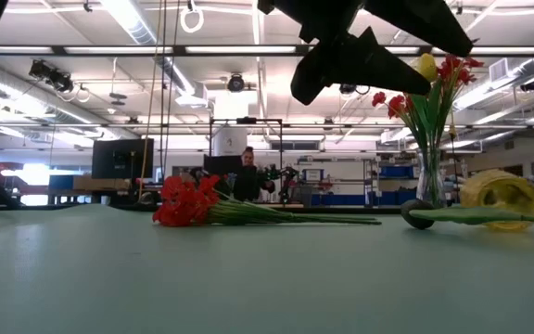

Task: Sort flowers into vase by color
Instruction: Put the bottom black flower into the yellow vase

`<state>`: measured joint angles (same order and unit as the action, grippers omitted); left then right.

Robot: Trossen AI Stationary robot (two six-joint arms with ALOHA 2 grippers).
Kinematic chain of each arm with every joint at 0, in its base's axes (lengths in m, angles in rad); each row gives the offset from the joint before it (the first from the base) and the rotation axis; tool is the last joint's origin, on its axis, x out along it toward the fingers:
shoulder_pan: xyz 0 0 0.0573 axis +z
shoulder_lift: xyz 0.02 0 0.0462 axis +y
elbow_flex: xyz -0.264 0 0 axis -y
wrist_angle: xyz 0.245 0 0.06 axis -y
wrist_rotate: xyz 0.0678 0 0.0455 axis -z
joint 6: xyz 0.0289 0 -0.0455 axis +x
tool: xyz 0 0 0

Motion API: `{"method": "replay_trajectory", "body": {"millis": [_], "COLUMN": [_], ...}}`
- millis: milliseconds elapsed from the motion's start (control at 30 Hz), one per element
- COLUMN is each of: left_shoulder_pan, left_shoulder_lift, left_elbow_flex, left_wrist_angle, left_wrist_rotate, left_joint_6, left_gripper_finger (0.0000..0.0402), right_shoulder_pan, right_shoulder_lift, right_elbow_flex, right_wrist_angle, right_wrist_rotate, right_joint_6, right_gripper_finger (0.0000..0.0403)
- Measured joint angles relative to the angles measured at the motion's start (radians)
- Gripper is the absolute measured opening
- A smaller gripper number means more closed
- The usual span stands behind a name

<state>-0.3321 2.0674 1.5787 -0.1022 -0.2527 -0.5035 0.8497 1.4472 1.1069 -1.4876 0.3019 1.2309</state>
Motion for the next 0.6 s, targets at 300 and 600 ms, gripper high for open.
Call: {"method": "replay_trajectory", "body": {"millis": [300, 600], "left_shoulder_pan": [0.043, 0.116], "left_shoulder_lift": [-0.021, -0.111], "left_elbow_flex": [0.0, 0.0], "left_wrist_angle": [-0.131, -0.346], "left_wrist_rotate": [-0.003, 0.069], "left_joint_6": [-0.105, 0.052], "left_gripper_finger": [0.0201, 0.0201], "right_shoulder_pan": [-0.111, -0.484], "right_shoulder_lift": [-0.101, -0.221], "right_elbow_flex": [-0.001, -0.192], "right_wrist_angle": [0.007, 0.211], "right_wrist_rotate": [0.144, 0.024], "right_joint_6": [0.671, 0.752], "right_gripper_finger": [0.0142, 0.0225]}}
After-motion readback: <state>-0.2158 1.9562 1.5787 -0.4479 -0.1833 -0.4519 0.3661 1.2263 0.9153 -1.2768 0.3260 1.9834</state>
